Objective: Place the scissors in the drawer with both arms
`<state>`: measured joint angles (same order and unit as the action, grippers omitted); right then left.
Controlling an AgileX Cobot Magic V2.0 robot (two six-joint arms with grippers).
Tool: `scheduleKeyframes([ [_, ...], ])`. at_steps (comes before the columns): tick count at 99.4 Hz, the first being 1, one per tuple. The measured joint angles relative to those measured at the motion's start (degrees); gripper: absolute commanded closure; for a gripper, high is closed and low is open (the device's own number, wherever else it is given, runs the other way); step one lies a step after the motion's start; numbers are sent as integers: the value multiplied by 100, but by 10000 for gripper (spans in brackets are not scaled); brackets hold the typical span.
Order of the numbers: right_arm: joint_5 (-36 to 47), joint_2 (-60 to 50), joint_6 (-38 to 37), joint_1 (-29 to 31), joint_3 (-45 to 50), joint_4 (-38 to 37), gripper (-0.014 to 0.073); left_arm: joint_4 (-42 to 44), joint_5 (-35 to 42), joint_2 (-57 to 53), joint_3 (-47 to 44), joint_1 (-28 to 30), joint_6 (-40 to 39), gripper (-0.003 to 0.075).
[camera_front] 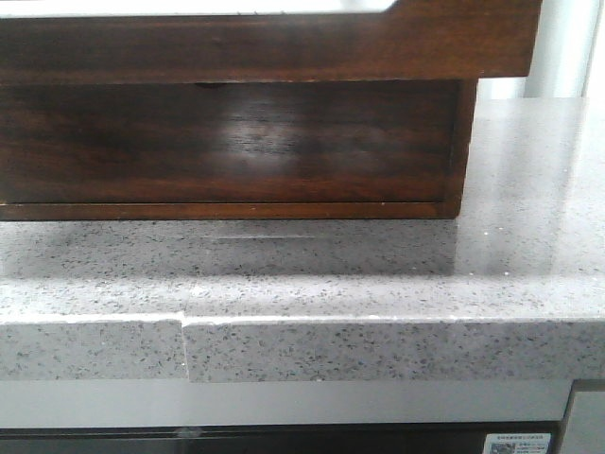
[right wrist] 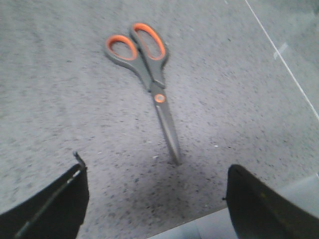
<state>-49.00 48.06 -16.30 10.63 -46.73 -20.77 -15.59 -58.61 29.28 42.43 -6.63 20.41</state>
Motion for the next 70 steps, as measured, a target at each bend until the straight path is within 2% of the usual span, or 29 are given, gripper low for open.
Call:
scheduleKeyframes([
  [21,-87,1296,73,888,-490,124,80,106,55,0,0,-191,-38,373],
  [32,-109,1924,612,1462,-737,788,80,192,91,0,0,-191,-38,373],
  [44,-201,2635,1583,1962,-1053,1743,80,216,149,0,0,-194,-41,373],
  [53,-396,3133,1963,2092,-1377,2077,80,226,199,0,0,-194,-51,373],
  [70,-756,3970,2303,2055,-2041,2180,81,226,267,0,0,-194,-54,373],
])
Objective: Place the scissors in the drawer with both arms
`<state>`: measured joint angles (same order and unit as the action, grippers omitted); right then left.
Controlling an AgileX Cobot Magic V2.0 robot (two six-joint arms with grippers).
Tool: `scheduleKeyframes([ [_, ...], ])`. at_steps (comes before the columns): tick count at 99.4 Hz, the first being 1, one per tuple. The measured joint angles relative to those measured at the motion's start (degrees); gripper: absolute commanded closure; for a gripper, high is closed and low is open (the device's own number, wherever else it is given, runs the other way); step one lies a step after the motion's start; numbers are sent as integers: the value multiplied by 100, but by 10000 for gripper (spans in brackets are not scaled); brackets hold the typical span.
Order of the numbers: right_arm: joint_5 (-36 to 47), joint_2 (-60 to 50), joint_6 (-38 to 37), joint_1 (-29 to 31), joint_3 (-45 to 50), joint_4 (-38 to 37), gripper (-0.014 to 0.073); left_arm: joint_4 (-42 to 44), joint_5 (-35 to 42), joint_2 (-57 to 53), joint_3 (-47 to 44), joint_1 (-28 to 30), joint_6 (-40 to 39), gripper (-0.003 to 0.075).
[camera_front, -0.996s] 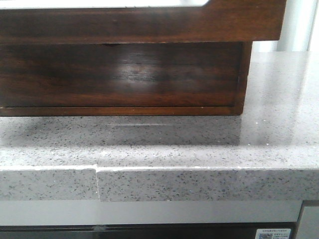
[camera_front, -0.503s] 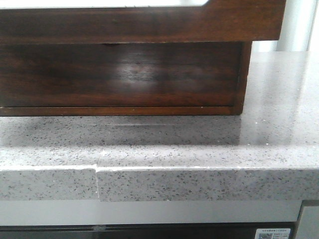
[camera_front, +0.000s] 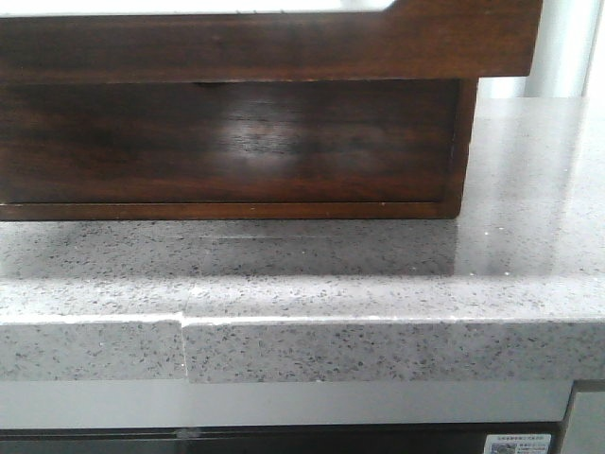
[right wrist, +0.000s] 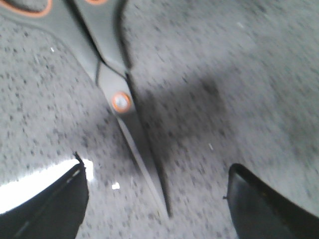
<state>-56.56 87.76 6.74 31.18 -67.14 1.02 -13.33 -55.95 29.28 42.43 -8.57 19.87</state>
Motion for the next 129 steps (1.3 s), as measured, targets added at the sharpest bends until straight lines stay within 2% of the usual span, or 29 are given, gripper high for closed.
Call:
scheduleKeyframes([
  [12,-277,508,108,-131,-492,10,99,0,38,0,0,0,-10,373],
  [23,-471,900,193,-282,-848,10,198,0,77,0,0,0,-10,373],
  [35,-666,1273,267,-339,-1191,29,268,0,91,0,0,0,-10,373],
  [73,-823,1476,362,-339,-1384,29,293,0,101,0,0,0,-21,373],
  [98,-882,1476,394,-339,-1398,29,527,0,101,0,0,0,-21,373],
  [99,-882,1476,405,-339,-1398,15,576,0,101,0,0,0,-21,373],
  [129,-902,1430,456,-342,-1402,15,594,0,101,0,0,0,-21,373],
])
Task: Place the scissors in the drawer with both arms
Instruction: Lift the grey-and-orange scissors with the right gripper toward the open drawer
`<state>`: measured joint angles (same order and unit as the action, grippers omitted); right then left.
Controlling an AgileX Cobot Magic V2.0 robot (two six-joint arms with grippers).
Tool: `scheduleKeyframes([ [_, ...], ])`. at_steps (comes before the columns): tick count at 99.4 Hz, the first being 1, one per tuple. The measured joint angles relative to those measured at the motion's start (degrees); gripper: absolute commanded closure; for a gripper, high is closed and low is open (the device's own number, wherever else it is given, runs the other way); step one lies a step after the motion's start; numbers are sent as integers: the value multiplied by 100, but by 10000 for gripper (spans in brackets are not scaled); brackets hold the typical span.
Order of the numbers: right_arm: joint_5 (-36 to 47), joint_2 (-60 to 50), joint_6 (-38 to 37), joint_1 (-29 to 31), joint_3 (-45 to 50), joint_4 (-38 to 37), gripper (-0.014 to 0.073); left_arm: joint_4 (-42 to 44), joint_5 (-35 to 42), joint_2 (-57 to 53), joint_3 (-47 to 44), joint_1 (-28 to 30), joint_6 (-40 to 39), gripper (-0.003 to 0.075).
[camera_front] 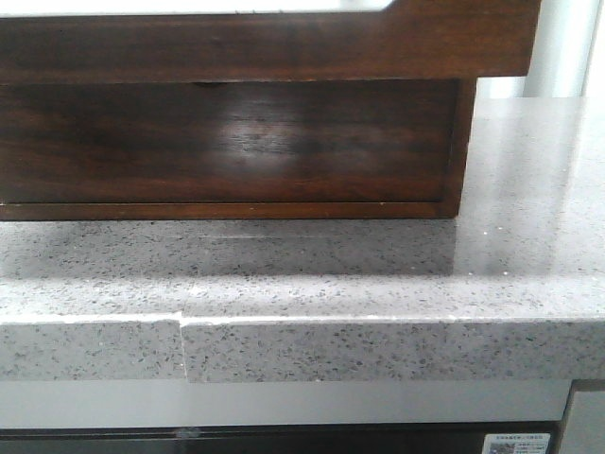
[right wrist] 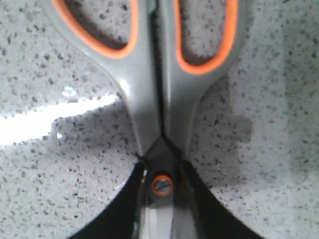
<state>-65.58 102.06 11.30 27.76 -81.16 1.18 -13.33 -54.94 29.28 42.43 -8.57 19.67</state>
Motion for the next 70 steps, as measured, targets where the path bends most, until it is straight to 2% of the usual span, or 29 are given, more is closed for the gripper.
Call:
scheduleKeyframes([
  [18,23,-524,52,-131,0,0,594,0,0,0,0,0,0,373],
  [39,89,-1547,137,-642,-26,11,594,0,0,0,0,0,0,373],
  [55,141,-2350,221,-1310,-384,35,594,0,2,0,0,0,0,373],
  [70,257,-2961,612,-2197,-769,339,594,0,2,0,0,0,0,373],
])
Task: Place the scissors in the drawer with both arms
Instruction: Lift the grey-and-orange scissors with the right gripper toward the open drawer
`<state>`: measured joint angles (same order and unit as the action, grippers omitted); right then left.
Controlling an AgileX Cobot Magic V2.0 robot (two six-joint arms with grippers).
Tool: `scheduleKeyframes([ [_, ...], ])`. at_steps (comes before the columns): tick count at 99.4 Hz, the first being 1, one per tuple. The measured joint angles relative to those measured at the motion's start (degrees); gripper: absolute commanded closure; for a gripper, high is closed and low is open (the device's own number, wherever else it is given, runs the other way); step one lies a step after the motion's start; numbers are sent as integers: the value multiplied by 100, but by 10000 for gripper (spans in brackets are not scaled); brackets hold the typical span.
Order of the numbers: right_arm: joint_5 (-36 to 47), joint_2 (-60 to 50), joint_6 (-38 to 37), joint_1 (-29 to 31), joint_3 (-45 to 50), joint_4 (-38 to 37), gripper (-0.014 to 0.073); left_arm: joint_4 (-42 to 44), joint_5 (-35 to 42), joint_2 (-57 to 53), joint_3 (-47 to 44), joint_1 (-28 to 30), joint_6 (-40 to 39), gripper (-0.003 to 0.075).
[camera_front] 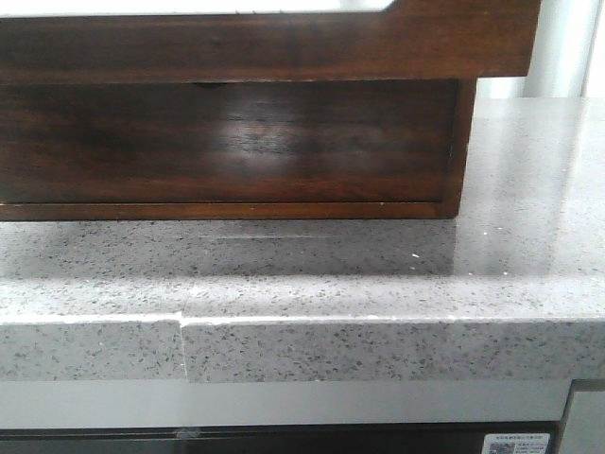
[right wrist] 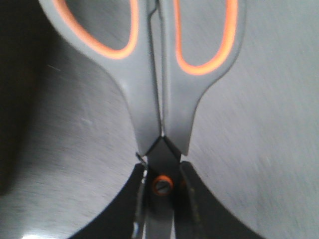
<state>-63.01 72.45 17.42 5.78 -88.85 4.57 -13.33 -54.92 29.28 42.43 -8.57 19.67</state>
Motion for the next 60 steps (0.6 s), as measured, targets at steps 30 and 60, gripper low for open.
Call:
scheduleKeyframes([
  [30,329,-384,1016,-2353,-108,442,594,0,0,0,0,0,0,373],
  [60,587,260,825,-5059,-108,-1760,594,0,0,0,0,0,0,373],
])
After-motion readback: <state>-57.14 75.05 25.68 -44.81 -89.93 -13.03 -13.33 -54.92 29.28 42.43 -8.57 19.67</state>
